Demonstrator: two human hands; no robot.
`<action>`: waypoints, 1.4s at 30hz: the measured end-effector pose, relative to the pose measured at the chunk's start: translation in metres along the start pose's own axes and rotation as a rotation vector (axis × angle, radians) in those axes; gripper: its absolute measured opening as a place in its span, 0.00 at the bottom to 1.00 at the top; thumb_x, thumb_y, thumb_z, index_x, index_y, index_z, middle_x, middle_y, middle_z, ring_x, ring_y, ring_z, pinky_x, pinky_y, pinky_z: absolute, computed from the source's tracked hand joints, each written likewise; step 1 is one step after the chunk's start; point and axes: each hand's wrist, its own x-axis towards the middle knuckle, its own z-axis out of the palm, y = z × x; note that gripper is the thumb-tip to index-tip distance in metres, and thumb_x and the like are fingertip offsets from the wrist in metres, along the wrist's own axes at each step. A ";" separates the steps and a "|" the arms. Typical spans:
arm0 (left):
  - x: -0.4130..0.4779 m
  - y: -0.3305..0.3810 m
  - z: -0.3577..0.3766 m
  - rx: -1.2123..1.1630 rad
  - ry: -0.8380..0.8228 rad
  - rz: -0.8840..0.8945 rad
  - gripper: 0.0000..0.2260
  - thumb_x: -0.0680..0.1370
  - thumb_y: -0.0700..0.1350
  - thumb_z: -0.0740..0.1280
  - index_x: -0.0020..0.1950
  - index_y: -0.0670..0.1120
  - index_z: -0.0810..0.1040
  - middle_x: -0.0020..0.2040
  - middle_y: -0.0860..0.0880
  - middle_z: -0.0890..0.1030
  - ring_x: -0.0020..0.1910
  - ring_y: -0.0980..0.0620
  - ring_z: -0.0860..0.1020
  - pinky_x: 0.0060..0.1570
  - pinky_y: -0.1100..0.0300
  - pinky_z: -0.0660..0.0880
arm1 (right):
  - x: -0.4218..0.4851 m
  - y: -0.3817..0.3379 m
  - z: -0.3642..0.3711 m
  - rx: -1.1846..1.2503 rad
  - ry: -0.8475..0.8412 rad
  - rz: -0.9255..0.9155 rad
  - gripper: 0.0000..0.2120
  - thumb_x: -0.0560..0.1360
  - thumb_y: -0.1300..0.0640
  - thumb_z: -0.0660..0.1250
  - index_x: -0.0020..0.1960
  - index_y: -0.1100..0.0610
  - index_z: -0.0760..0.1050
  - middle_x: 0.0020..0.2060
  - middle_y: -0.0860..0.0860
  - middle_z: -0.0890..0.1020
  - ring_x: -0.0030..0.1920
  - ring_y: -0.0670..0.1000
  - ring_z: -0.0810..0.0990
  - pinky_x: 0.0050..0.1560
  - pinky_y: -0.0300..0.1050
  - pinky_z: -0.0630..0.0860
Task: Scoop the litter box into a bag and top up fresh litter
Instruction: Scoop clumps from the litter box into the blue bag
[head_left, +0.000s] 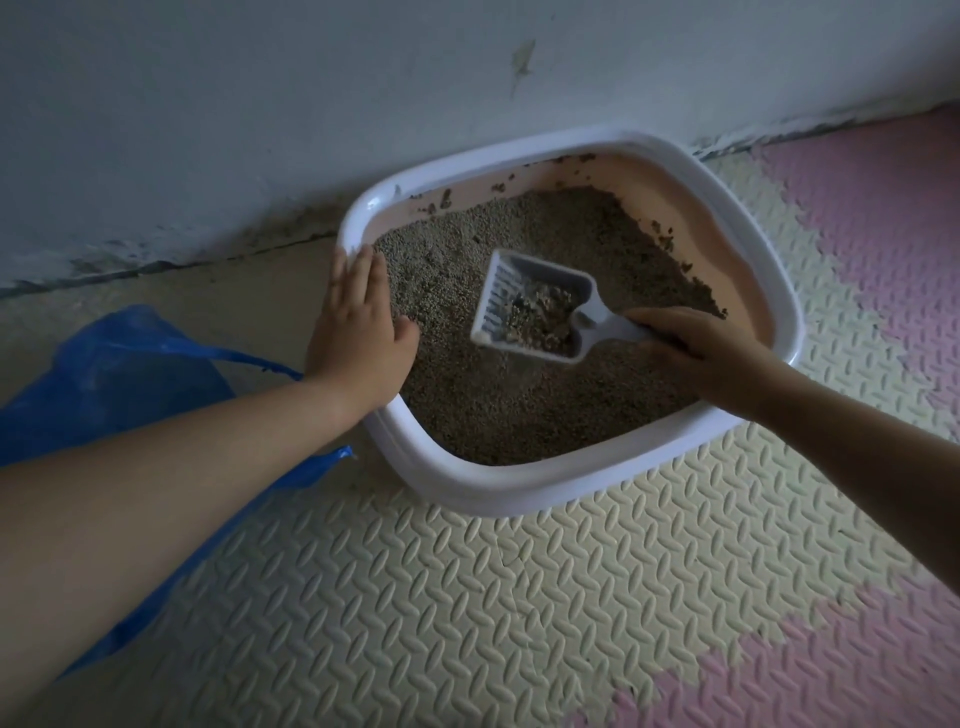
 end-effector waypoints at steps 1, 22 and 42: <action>0.000 0.000 0.000 0.004 -0.003 0.001 0.30 0.78 0.46 0.57 0.77 0.39 0.51 0.79 0.44 0.48 0.77 0.46 0.42 0.73 0.57 0.41 | 0.000 0.000 -0.002 0.016 -0.003 0.017 0.17 0.78 0.60 0.63 0.67 0.55 0.72 0.54 0.50 0.79 0.53 0.51 0.77 0.53 0.46 0.71; 0.001 -0.002 0.003 0.014 0.002 0.007 0.30 0.77 0.46 0.59 0.77 0.39 0.53 0.78 0.44 0.50 0.77 0.45 0.43 0.74 0.54 0.44 | 0.021 0.060 -0.060 -0.466 -0.018 0.215 0.16 0.75 0.42 0.62 0.61 0.42 0.76 0.50 0.46 0.81 0.51 0.51 0.77 0.48 0.49 0.74; 0.000 0.001 0.004 -0.053 0.060 -0.006 0.28 0.78 0.43 0.58 0.77 0.40 0.54 0.78 0.45 0.52 0.77 0.47 0.44 0.74 0.56 0.44 | 0.089 -0.023 0.017 -0.428 -0.140 0.090 0.14 0.79 0.45 0.57 0.55 0.44 0.79 0.43 0.46 0.81 0.42 0.50 0.78 0.40 0.44 0.76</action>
